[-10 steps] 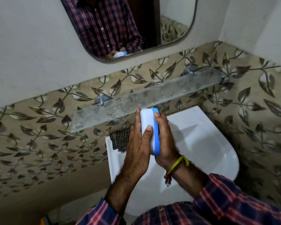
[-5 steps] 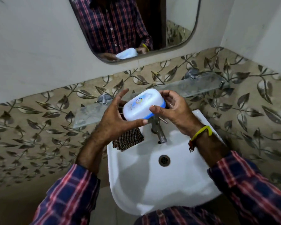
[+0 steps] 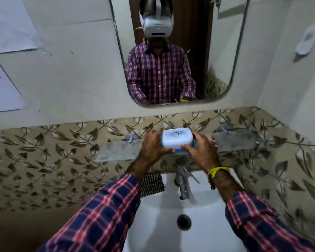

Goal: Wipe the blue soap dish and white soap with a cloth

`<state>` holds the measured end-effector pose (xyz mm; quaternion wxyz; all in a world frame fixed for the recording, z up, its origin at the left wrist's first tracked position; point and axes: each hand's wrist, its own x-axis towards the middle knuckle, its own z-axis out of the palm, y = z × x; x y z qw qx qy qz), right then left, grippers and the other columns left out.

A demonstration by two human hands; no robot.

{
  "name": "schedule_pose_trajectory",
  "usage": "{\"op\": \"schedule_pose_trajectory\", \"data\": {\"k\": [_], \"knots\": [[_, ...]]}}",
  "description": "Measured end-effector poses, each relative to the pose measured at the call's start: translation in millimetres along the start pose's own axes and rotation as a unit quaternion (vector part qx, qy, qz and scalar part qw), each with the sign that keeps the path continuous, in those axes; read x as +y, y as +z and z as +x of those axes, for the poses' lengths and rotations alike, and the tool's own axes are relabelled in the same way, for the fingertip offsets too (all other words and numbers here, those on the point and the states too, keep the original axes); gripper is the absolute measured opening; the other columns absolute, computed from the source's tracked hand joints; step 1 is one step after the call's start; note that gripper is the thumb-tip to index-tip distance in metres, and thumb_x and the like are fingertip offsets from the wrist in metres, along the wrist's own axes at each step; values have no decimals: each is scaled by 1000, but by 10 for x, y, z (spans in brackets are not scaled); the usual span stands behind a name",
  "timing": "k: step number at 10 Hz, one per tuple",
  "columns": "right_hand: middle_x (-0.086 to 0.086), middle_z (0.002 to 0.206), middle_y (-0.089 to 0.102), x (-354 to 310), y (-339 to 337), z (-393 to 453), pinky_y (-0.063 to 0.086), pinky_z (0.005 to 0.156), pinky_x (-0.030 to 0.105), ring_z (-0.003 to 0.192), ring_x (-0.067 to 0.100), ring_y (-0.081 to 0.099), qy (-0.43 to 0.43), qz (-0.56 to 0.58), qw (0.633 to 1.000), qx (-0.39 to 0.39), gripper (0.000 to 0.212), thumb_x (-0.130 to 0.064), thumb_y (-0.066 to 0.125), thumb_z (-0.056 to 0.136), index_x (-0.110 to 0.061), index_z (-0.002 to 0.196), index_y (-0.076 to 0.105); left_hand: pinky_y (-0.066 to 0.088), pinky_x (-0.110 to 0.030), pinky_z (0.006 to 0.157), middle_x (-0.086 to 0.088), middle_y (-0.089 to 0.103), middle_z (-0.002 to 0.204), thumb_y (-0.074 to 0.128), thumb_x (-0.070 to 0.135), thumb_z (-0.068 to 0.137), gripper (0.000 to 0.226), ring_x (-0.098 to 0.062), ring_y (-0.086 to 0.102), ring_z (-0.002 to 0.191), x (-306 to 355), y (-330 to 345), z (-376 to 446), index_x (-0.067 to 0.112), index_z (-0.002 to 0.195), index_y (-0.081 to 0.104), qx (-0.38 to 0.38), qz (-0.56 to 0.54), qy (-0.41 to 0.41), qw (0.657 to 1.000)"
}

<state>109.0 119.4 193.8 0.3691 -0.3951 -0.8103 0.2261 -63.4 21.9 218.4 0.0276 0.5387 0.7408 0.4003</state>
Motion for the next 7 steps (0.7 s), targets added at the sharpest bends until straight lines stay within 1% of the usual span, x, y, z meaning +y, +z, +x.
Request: {"op": "schedule_pose_trajectory", "data": {"k": [1, 2, 3, 4, 5, 6, 7], "knots": [[15, 118, 69, 26, 13, 29, 41, 96, 42, 120, 36, 47, 6, -23, 1000, -12, 62, -34, 83, 75, -10, 127, 59, 52, -45, 95, -22, 61, 131, 98, 31, 57, 97, -34, 61, 117, -16, 62, -9, -3, 137, 54, 1, 8, -40, 999], [14, 120, 67, 29, -5, 31, 42, 98, 44, 122, 36, 46, 20, -24, 999, -16, 70, -35, 83, 75, -9, 134, 54, 50, -46, 100, -21, 55, 141, 97, 29, 60, 107, -33, 57, 125, 33, 91, -74, -2, 146, 43, 16, 8, -61, 998], [19, 124, 64, 33, -6, 13, 42, 102, 48, 122, 39, 48, 23, -11, 1000, -18, 75, -33, 84, 74, -8, 138, 51, 52, -48, 98, -22, 56, 138, 98, 20, 59, 108, -33, 61, 118, 32, 133, -121, 0, 149, 40, 43, -15, -84, 995], [20, 125, 63, 36, -31, -9, 42, 103, 48, 122, 39, 49, 19, -7, 999, -25, 77, -32, 84, 74, -8, 139, 50, 54, -46, 95, -23, 57, 137, 97, 18, 60, 106, -31, 64, 113, 79, 136, -163, 1, 148, 41, 59, -19, -89, 994], [20, 125, 63, 57, -37, 3, 41, 104, 48, 123, 38, 48, 17, -11, 1000, -24, 78, -32, 84, 74, -8, 138, 49, 55, -44, 94, -22, 58, 136, 96, 19, 61, 105, -30, 64, 113, 90, 175, -185, 2, 149, 40, 68, -2, -98, 993], [17, 127, 62, 40, -86, 2, 40, 105, 46, 126, 36, 45, 18, -14, 999, -46, 80, -34, 82, 74, -10, 141, 46, 56, -44, 94, -21, 57, 139, 95, 17, 63, 106, -30, 63, 114, 204, 133, -220, 4, 151, 37, 67, 5, -111, 992], [18, 124, 63, 74, -90, -46, 44, 101, 45, 121, 37, 48, -15, 7, 1000, 15, 76, -30, 83, 72, -8, 137, 52, 53, -48, 98, -19, 49, 147, 93, 20, 67, 106, -30, 57, 122, 288, 151, -313, 8, 154, 33, 95, 5, -104, 990]]}}
